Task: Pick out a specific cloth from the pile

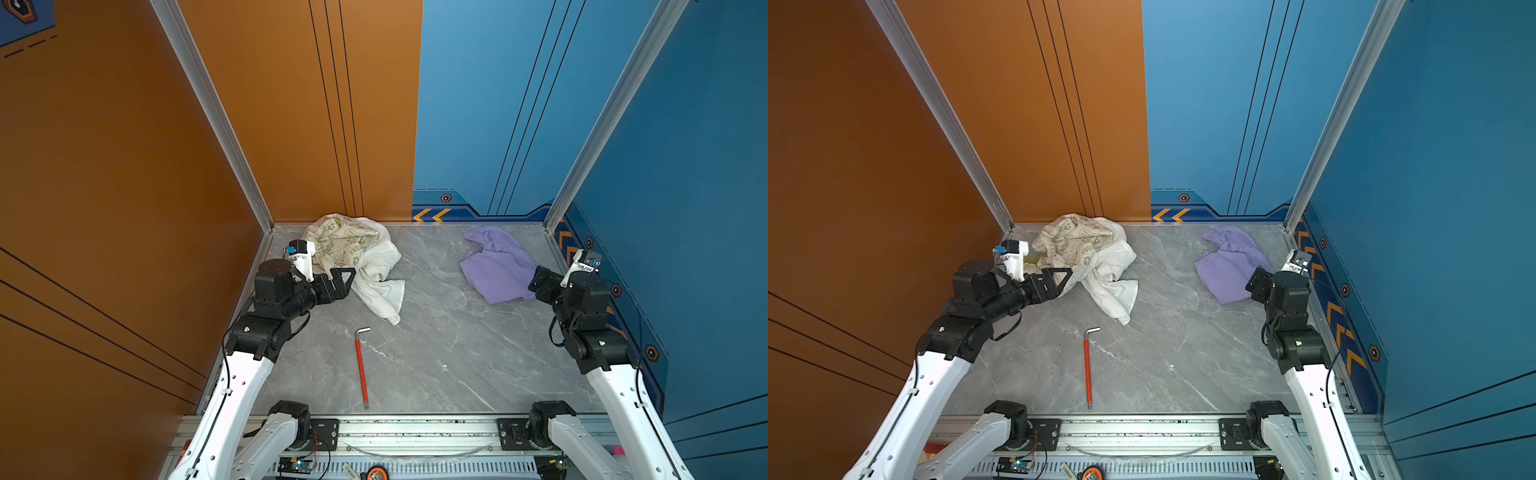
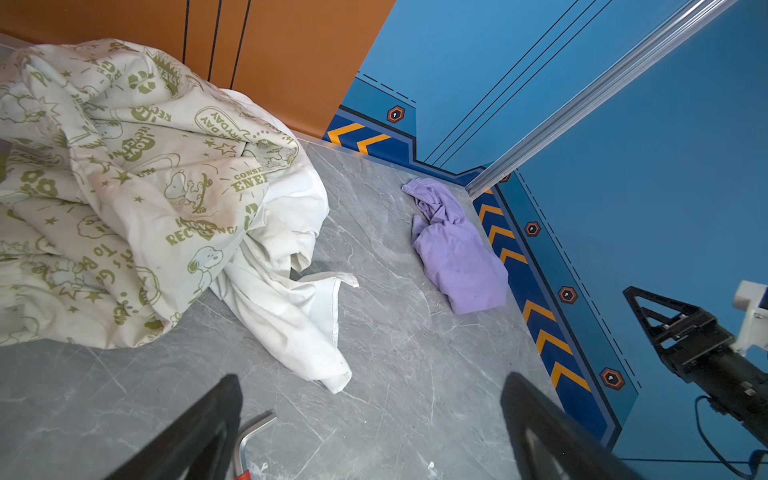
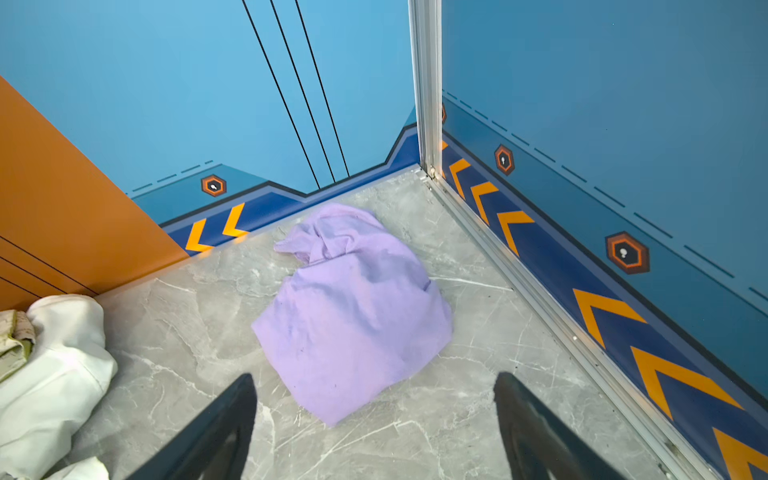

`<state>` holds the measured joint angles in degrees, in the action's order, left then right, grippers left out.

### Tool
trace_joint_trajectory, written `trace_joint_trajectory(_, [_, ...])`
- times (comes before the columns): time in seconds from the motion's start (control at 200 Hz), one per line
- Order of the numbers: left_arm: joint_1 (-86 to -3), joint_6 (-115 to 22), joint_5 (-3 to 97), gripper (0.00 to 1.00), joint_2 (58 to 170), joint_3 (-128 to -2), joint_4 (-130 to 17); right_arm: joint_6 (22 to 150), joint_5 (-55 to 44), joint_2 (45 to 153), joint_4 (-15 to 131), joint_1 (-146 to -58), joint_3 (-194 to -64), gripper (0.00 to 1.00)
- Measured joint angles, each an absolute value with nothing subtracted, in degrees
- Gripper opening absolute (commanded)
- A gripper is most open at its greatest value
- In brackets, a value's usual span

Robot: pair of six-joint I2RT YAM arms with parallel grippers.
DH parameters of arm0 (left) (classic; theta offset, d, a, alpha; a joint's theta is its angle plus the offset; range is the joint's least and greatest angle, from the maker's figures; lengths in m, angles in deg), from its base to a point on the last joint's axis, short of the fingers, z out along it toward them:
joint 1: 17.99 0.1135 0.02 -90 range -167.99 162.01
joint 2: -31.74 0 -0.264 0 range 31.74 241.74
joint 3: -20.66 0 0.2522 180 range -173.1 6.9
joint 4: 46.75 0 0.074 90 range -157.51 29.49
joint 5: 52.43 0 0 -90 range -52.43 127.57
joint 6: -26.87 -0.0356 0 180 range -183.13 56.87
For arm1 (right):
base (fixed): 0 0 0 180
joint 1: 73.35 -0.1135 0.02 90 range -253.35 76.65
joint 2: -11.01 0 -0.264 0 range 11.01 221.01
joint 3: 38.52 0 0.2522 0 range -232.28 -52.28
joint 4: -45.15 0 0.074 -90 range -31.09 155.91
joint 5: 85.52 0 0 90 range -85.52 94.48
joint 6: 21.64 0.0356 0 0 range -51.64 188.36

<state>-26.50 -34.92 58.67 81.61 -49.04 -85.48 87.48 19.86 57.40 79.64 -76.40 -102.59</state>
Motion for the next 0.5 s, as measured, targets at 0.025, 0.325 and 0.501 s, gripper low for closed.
trace_joint_trajectory(0.025, [-26.5, -34.8, 58.5, 0.98, 81.5, -48.8, -85.4, 87.5, 19.6, 58.2, 79.7, -76.4, -103.7, 0.91])
trace_joint_trajectory(0.325, [-25.5, -37.5, 54.1, 0.98, 78.2, -45.9, -84.1, 85.1, 15.0, 72.4, 75.8, -80.8, -117.3, 0.96])
trace_joint_trajectory(0.501, [-22.8, -42.2, 46.1, 0.98, 75.6, -39.8, -80.2, 80.9, 13.1, 77.2, 72.6, -84.6, -117.7, 1.0])
